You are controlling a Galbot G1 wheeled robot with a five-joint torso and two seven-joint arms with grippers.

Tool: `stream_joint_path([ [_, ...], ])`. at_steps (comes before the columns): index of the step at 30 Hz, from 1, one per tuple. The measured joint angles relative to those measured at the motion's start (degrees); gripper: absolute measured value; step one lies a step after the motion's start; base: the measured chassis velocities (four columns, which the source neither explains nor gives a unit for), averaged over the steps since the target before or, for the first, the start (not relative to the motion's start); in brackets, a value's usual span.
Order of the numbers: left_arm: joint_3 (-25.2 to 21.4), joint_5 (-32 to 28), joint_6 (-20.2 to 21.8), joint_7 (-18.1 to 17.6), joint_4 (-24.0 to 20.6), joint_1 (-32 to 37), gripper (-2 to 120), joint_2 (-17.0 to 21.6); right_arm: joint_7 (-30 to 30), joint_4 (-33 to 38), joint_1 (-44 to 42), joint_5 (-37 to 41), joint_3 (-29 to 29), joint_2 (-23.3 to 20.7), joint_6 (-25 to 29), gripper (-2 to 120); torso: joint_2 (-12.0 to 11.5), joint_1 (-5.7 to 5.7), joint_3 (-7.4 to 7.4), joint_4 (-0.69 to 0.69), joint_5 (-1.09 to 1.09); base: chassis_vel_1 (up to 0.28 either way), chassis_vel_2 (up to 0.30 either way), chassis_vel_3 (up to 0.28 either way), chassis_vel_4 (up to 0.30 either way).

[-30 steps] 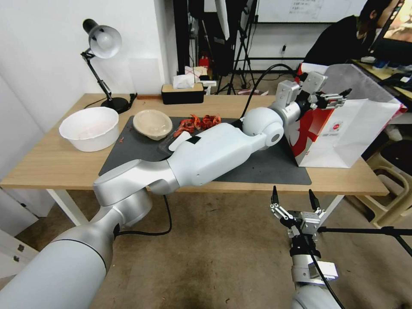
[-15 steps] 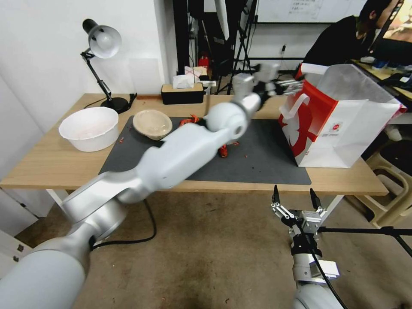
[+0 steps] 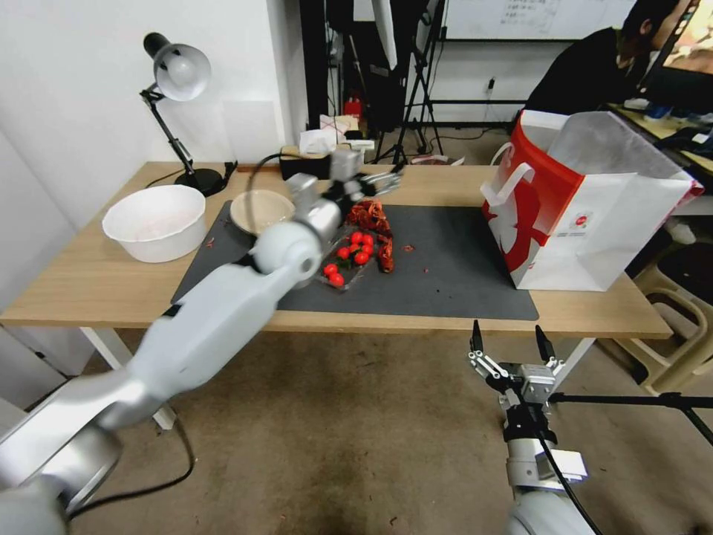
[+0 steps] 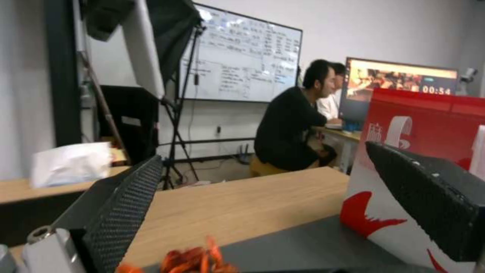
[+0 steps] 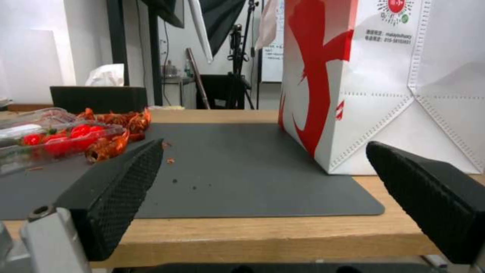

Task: Pick up the trash from the table and place it into the takeout bag.

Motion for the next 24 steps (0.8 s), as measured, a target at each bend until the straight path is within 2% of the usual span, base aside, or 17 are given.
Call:
stream_joint_path([
  [2, -1.04, 0.08, -0.03, 0.04, -0.99, 1.33, 100, 0.63, 0.0, -0.12, 0.08, 0.01, -0.04, 0.0, 0.0, 100, 0.0, -0.01, 0.0, 0.0, -0.01, 0.0, 0.0, 0.0, 0.0],
  [4, -5.64, 0.82, -0.39, 0.36, -4.82, 7.23, 100, 3.4, 0.0, -0.54, 0.39, 0.03, -0.23, -0.03, 0.0, 100, 0.0, 0.0, 0.0, -0.01, 0.0, 0.0, 0.0, 0.0, 0.0],
  [6, -7.06, 1.2, -0.57, 0.6, -5.56, 8.85, 100, 4.12, 0.0, -0.64, 0.46, 0.05, -0.3, -0.04, 0.0, 100, 0.0, 0.0, 0.0, -0.01, 0.0, 0.0, 0.0, 0.0, 0.0],
  [10, -14.96, 3.16, -2.13, 1.19, -9.76, 17.4, 100, 7.96, 0.0, -1.08, 0.65, 0.07, -0.52, -0.08, 0.1, 100, 0.01, 0.0, 0.0, 0.01, 0.0, 0.0, 0.0, 0.0, 0.0],
  [13, -17.52, 4.8, -3.23, 1.19, -11.17, 21.34, 100, 8.88, 0.0, -1.29, 0.7, 0.08, -0.63, -0.08, 0.14, 100, 0.0, 0.0, 0.0, -0.01, 0.02, 0.0, 0.0, 0.0, 0.0],
  [14, -17.52, 4.8, -3.23, 1.19, -11.17, 21.34, 100, 8.88, 0.0, -1.29, 0.7, 0.08, -0.63, -0.08, 0.14, 100, 0.0, 0.0, 0.0, -0.01, 0.02, 0.0, 0.0, 0.0, 0.0],
  [17, -23.26, 8.54, -5.07, 1.19, -13.52, 31.82, 100, 8.93, 0.04, -1.69, 0.88, 0.1, -0.96, -0.03, 0.34, 100, 0.01, -0.01, 0.0, 0.01, 0.01, 0.0, 0.0, 0.0, 0.0],
  [18, -23.26, 8.54, -5.07, 1.19, -13.52, 31.82, 100, 8.93, 0.04, -1.69, 0.88, 0.1, -0.96, -0.03, 0.34, 100, 0.01, -0.01, 0.0, 0.01, 0.01, 0.0, 0.0, 0.0, 0.0],
  [21, -28.45, 14.56, -7.16, 1.29, -14.86, 40.05, 100, 6.51, 0.19, -1.96, 0.99, 0.11, -1.31, -0.03, 0.48, 100, 0.0, -0.01, 0.0, 0.0, 0.02, 0.0, 0.0, 0.0, 0.0],
  [24, -31.04, 17.04, -7.71, 1.29, -15.89, 43.69, 100, 4.49, 0.25, -2.05, 1.07, 0.11, -1.33, -0.08, 0.53, 100, 0.0, 0.0, 0.0, 0.0, 0.0, 0.0, 0.0, 0.0, 0.0],
])
